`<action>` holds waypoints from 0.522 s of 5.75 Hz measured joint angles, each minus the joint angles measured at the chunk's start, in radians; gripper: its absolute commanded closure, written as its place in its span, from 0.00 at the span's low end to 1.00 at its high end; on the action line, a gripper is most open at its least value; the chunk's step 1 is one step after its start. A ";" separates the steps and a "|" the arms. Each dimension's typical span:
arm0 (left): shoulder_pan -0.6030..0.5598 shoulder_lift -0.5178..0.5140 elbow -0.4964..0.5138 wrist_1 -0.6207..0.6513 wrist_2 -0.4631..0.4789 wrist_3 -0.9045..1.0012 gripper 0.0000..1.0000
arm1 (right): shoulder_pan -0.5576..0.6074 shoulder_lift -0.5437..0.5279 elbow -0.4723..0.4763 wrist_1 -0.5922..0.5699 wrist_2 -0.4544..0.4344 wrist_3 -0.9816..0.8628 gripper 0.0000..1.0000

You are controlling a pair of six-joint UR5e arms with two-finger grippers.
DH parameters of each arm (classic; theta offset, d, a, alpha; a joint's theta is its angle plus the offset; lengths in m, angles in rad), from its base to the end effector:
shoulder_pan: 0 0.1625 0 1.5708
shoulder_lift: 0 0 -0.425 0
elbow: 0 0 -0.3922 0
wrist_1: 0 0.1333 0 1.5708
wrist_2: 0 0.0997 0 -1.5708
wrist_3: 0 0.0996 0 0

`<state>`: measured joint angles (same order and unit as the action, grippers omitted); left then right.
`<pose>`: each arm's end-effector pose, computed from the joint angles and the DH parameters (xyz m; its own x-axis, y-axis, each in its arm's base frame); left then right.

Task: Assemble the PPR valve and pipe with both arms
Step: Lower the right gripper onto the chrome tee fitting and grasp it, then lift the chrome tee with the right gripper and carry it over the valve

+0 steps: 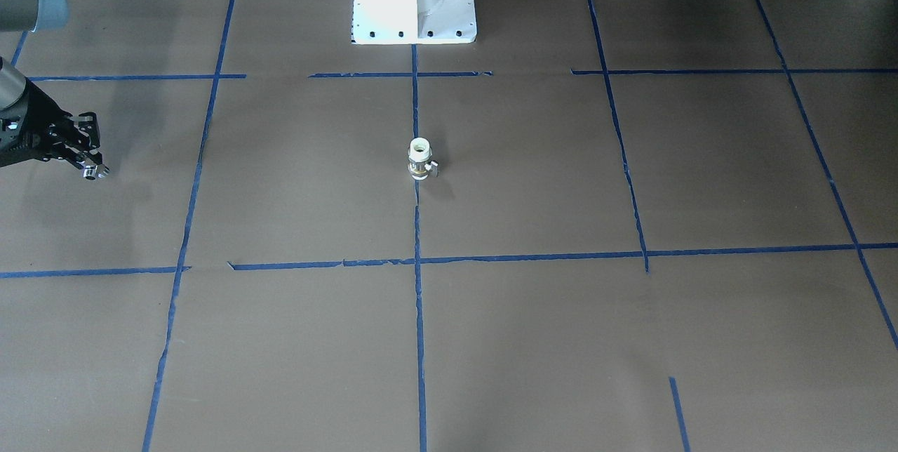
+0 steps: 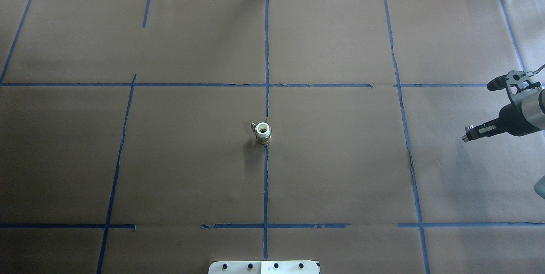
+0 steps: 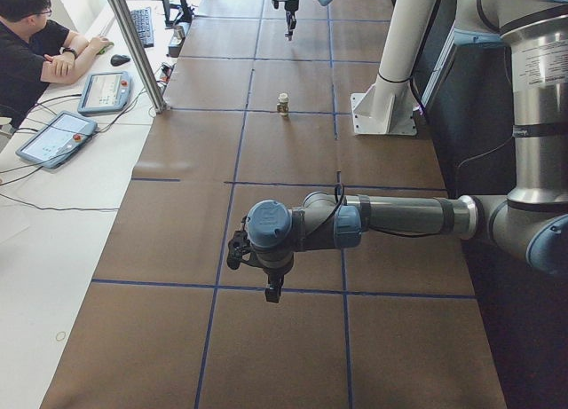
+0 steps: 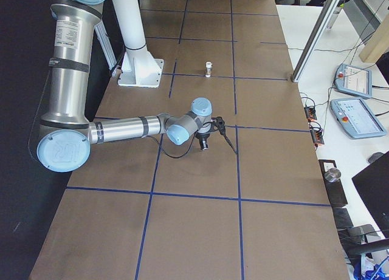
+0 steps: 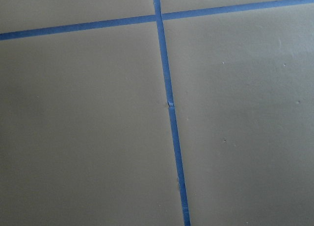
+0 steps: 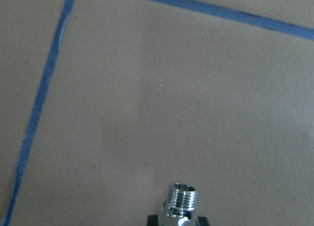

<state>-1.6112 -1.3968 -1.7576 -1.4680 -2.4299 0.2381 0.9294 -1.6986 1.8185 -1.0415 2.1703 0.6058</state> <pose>-0.0745 -0.4094 0.6498 0.6410 0.1430 -0.7541 -0.1142 0.9893 0.0905 -0.2160 -0.4182 0.5424 0.6474 -0.2673 0.7137 0.1313 0.9616 0.2410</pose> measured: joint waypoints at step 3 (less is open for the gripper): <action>0.000 -0.003 0.001 0.000 0.001 -0.003 0.00 | -0.019 0.219 0.078 -0.175 0.005 0.006 1.00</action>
<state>-1.6108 -1.3995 -1.7565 -1.4680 -2.4287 0.2347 0.9106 -1.4793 1.8961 -1.2161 2.1752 0.6122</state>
